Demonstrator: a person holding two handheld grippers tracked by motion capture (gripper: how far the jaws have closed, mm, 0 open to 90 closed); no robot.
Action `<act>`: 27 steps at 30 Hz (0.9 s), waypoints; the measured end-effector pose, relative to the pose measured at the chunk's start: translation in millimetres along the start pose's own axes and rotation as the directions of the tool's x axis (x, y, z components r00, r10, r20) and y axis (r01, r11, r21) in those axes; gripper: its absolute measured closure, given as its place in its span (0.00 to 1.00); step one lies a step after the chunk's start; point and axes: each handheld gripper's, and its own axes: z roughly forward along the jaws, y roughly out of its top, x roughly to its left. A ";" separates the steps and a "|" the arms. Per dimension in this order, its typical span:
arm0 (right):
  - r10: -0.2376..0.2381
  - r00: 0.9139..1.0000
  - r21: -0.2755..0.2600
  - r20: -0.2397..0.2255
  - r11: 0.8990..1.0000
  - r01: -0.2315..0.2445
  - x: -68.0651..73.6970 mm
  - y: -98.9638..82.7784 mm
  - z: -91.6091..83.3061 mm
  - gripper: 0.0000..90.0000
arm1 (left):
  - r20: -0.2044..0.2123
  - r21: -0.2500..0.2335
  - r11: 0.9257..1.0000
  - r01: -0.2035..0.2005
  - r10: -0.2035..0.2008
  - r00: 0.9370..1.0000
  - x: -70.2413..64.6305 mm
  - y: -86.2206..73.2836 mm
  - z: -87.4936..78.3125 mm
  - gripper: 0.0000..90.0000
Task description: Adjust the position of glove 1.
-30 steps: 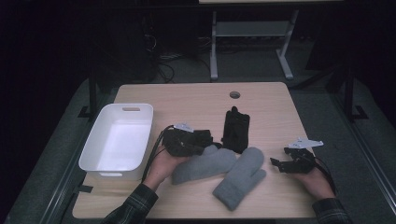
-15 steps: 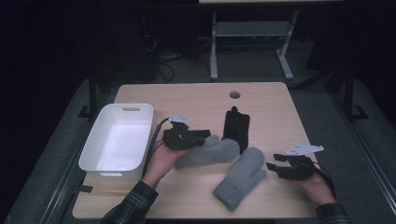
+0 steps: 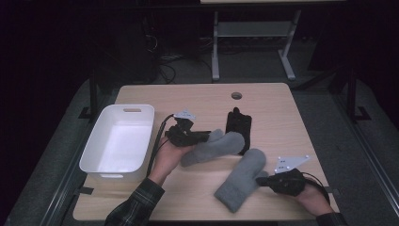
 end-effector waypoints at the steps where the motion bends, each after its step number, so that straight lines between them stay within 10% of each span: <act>1: -0.010 1.000 0.005 -0.017 1.000 0.011 2.8 1.3 2.5 1.00 | 0.000 -0.004 1.000 0.002 -0.002 1.000 -0.3 0.3 0.6 0.99; 11: -0.073 0.990 0.041 -0.123 0.996 0.079 18.9 15.1 28.3 1.00 | 0.000 0.011 1.000 -0.008 0.008 1.000 -4.1 2.5 8.4 0.99; 27: -0.139 0.977 0.054 -0.161 0.987 0.149 32.0 39.6 59.2 1.00 | 0.003 0.035 0.999 -0.011 0.011 1.000 -14.3 0.6 18.0 0.99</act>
